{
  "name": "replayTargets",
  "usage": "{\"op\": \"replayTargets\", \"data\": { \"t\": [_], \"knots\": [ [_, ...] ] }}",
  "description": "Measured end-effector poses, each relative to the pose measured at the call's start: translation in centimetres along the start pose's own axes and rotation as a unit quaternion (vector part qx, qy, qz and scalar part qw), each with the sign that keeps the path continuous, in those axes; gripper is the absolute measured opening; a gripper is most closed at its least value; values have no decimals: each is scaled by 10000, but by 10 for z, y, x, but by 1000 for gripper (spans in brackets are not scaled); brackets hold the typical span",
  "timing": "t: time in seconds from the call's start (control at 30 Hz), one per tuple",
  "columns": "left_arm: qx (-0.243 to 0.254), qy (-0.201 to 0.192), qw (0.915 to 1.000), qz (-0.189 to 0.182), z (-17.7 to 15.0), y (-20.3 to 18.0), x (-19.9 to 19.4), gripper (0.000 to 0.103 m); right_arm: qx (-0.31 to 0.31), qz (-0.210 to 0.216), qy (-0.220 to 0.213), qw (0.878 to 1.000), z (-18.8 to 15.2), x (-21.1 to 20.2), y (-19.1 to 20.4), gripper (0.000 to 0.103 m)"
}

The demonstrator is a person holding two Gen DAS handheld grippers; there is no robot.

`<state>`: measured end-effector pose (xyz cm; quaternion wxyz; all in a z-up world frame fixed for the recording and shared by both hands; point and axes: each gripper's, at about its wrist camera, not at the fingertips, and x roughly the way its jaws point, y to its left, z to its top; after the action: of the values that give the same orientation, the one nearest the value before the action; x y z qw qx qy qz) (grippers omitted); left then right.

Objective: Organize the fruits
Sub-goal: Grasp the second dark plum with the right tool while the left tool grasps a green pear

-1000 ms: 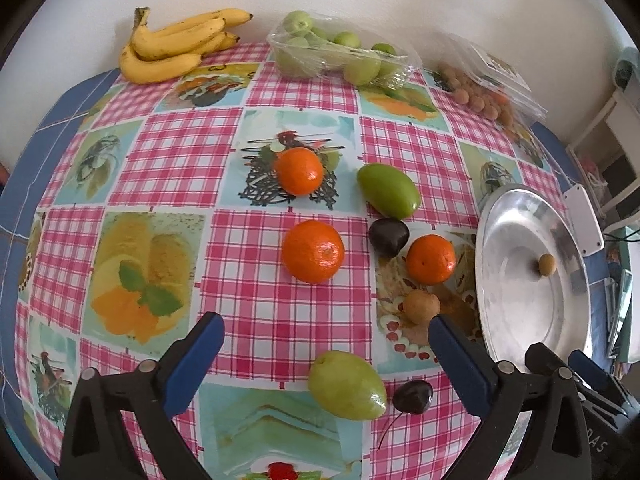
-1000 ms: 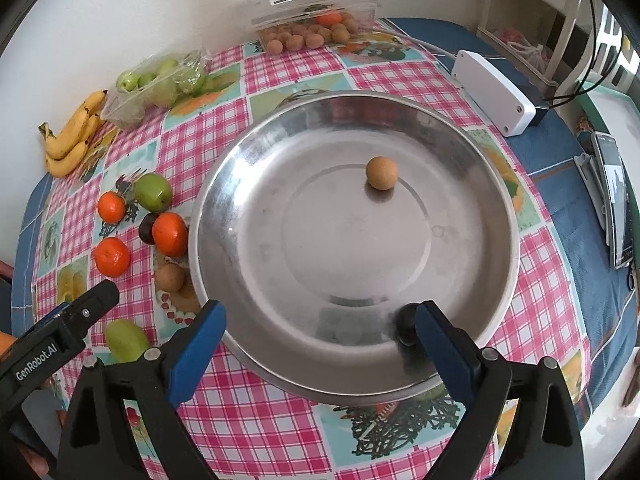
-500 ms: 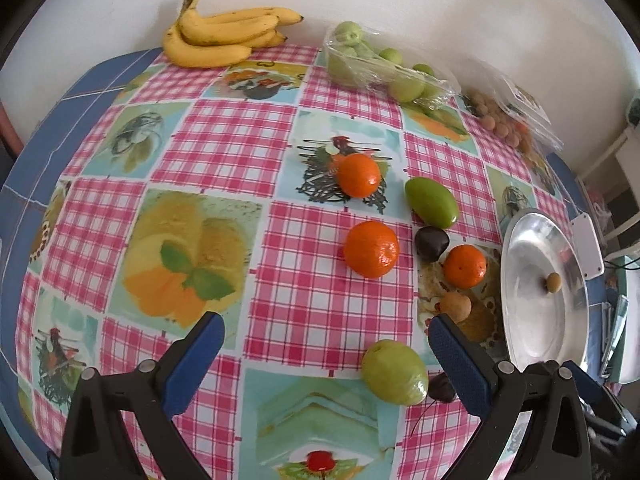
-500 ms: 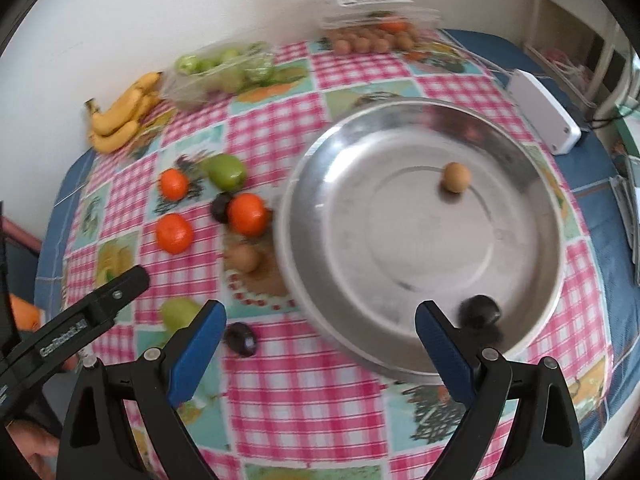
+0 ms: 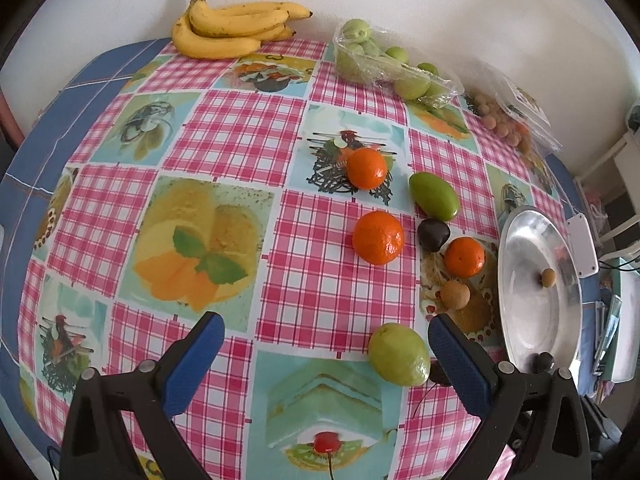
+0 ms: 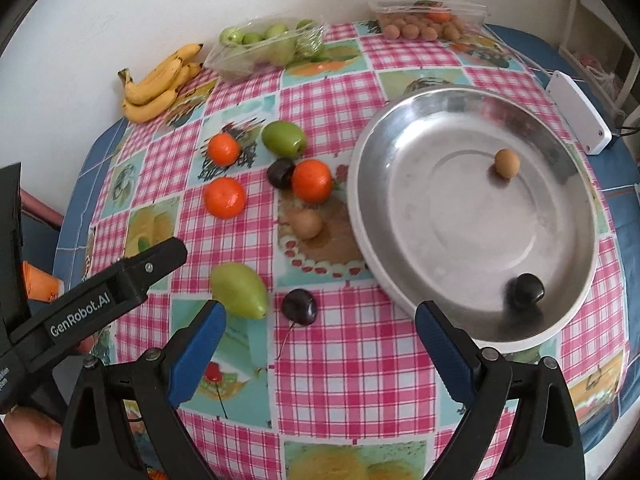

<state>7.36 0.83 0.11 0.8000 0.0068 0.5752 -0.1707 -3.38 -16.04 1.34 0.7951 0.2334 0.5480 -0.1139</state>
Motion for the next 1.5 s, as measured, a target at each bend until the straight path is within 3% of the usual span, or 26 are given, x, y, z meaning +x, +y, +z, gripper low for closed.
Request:
{"op": "replayTargets", "data": {
  "t": [0.3, 0.6, 0.7, 0.93, 1.1, 1.3, 1.43, 1.5],
  "knots": [
    [-68, 476, 9988, -99, -7, -1, 22, 103, 163, 79, 348, 9992, -6, 21, -1, 96],
    [-162, 565, 9977, -324, -6, -4, 29, 102, 322, 131, 378, 9987, -6, 31, -7, 94],
    [-190, 590, 9967, -524, -5, -8, 31, 101, 288, 162, 378, 9987, -4, 34, -6, 84],
    [-177, 717, 9940, -805, -4, -19, 39, 86, 185, 187, 458, 9986, -3, 43, 1, 65],
    [-159, 809, 9927, -880, -5, -26, 47, 80, 201, 227, 499, 9983, -3, 48, 3, 59],
    [-180, 941, 9898, -1053, -5, -35, 55, 69, 256, 231, 510, 9981, -1, 51, 0, 42],
    [-213, 1000, 9881, -1147, -7, -38, 59, 54, 265, 311, 529, 9978, -1, 51, 1, 36],
    [-222, 1000, 9881, -1151, -8, -39, 61, 52, 239, 322, 545, 9977, -1, 52, 3, 33]
  ]
}}
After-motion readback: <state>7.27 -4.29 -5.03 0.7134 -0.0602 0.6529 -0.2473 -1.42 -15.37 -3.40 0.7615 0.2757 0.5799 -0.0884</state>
